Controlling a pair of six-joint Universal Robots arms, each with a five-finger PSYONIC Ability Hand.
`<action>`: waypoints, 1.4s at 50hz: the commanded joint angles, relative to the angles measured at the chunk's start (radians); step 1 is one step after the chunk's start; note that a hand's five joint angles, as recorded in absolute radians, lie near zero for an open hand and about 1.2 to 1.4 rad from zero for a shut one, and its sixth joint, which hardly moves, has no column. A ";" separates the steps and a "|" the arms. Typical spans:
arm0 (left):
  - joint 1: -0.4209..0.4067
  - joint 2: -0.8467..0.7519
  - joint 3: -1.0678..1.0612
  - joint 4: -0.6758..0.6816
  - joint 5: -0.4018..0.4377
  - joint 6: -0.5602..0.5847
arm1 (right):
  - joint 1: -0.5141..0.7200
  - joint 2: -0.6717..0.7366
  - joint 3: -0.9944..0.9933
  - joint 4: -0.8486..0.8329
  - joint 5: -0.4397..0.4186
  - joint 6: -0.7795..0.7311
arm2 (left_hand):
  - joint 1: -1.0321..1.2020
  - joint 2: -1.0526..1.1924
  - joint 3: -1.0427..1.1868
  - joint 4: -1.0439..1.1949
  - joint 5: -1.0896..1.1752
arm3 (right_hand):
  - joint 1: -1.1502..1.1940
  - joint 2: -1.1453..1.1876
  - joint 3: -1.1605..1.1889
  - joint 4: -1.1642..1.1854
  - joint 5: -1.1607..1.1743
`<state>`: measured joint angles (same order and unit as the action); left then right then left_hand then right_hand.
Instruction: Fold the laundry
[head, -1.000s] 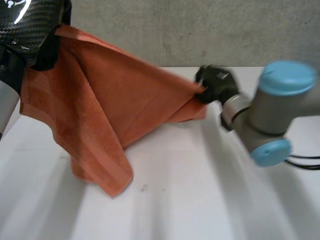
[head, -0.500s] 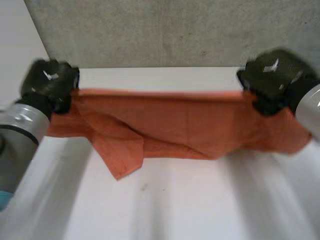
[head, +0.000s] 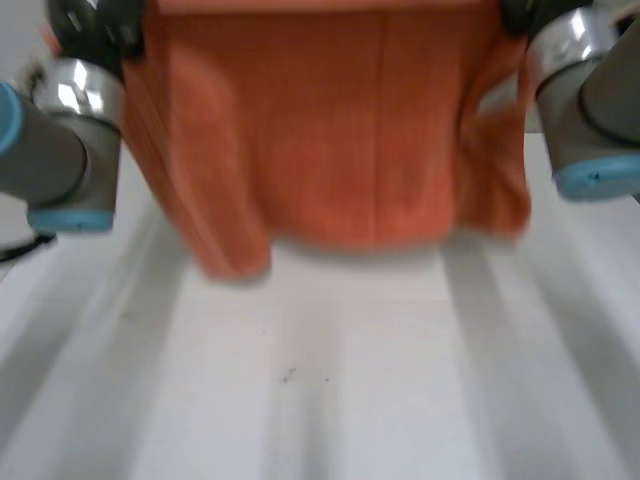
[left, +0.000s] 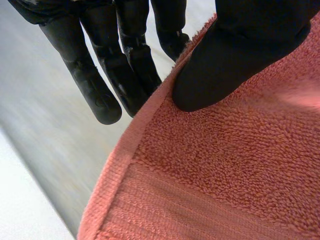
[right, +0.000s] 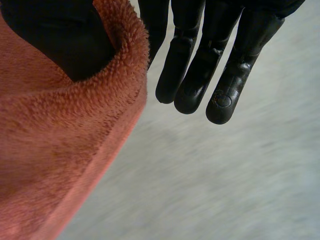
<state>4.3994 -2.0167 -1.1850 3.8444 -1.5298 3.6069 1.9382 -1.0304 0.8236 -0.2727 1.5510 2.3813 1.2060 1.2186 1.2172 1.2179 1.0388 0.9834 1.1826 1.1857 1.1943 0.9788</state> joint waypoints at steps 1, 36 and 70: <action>0.000 0.104 -0.044 0.224 -0.003 -0.020 | -0.001 -0.155 0.132 -0.149 0.003 -0.002 | 0.190 0.178 0.179 0.178 0.183 | 0.413 0.214 0.211 0.202 0.243; 0.051 0.035 -0.660 0.017 -0.001 -0.051 | -0.140 -0.008 0.695 0.142 -0.161 0.527 | 0.190 0.178 0.179 0.178 0.183 | -0.376 -0.575 -0.578 -0.587 -0.546; 0.049 0.030 -0.683 0.015 -0.001 -0.050 | -0.292 -0.062 0.910 0.083 -0.242 0.747 | 0.190 0.178 0.179 0.178 0.183 | 0.413 0.214 0.211 0.202 0.243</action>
<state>4.4473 -1.9800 -1.8680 3.8595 -1.5309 3.5556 1.6569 -1.0919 1.7128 -0.1414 1.3700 3.1378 1.2060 1.2187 1.2172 1.2179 1.0412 0.9759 1.1444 1.1374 1.1398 0.9409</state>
